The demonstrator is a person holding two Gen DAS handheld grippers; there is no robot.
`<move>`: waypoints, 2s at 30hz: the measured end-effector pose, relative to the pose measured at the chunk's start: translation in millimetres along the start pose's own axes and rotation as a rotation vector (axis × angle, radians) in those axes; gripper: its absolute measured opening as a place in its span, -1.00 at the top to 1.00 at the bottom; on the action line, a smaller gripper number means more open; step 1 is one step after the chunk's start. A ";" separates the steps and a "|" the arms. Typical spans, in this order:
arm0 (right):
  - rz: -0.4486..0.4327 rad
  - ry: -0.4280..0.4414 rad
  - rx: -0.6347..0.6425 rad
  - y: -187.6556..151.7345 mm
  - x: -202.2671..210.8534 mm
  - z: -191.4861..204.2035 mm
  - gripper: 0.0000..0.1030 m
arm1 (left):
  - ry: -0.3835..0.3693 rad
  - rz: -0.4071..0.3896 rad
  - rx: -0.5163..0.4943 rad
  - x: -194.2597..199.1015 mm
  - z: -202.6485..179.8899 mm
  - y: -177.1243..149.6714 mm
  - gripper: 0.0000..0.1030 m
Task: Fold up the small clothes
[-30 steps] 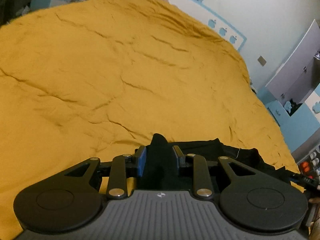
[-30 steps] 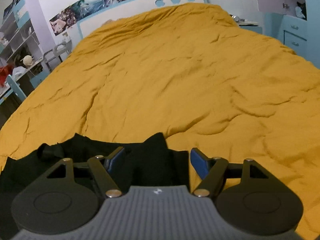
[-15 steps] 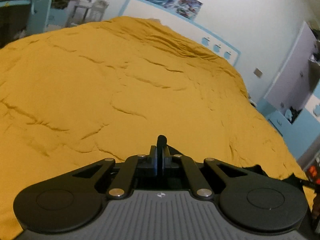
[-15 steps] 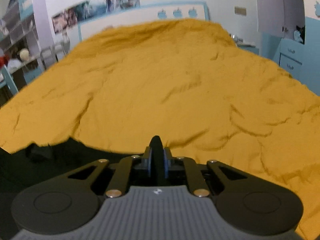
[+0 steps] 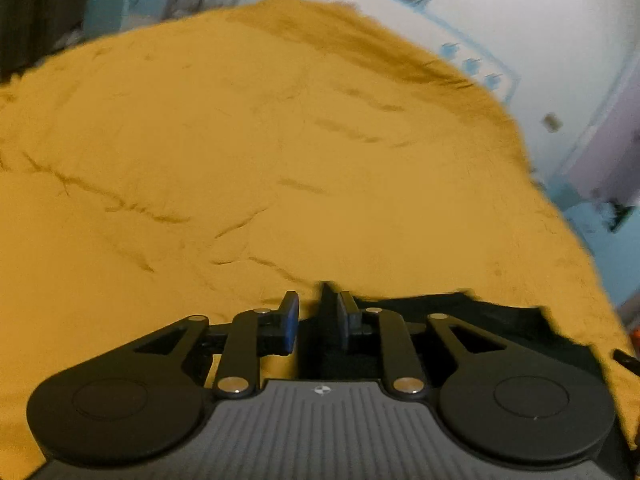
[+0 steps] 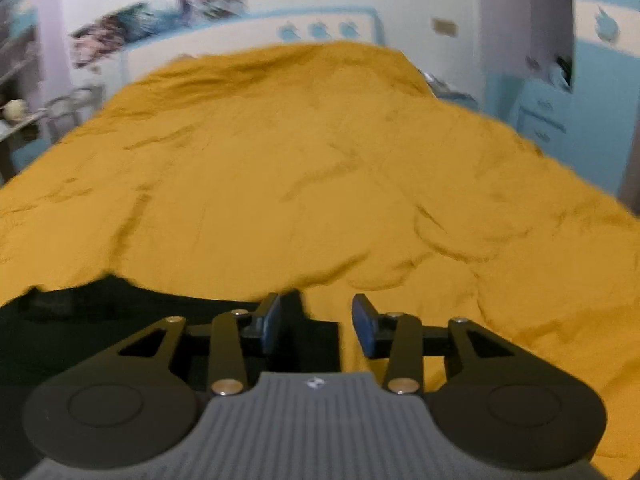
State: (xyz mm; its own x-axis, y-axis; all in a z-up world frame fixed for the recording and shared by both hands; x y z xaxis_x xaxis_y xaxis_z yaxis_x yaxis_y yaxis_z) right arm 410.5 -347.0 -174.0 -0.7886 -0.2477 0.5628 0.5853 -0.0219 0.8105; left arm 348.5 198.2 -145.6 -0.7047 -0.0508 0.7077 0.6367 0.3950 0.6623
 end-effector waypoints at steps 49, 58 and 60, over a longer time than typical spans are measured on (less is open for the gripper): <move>-0.075 0.422 -0.281 -22.5 64.7 181.0 -0.09 | -0.175 0.081 0.203 110.2 29.3 -151.9 0.01; 0.047 0.354 -0.346 -0.1 -94.2 215.8 -0.09 | -0.239 0.099 0.178 103.7 42.0 -162.2 0.03; 0.075 0.324 -0.376 -2.7 -115.2 213.4 -0.09 | -0.243 0.106 0.169 102.4 41.9 -162.0 0.03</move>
State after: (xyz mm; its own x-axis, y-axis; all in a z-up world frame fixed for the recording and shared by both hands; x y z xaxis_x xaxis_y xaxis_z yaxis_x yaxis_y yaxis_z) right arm 459.5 -111.7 -206.5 -0.6775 -0.5491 0.4894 0.7127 -0.3255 0.6214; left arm 160.1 167.4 -190.8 -0.7047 0.2115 0.6773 0.6635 0.5347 0.5234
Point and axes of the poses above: each gripper's, at about its wrist camera, not at the fingertips, and x roughly against the way its jaws point, z to its left, y to its top, the point moved 7 cm from there along -x, roughly the way its jaws point, and after that the axes turned 13 degrees about y, right-handed, at the moved point
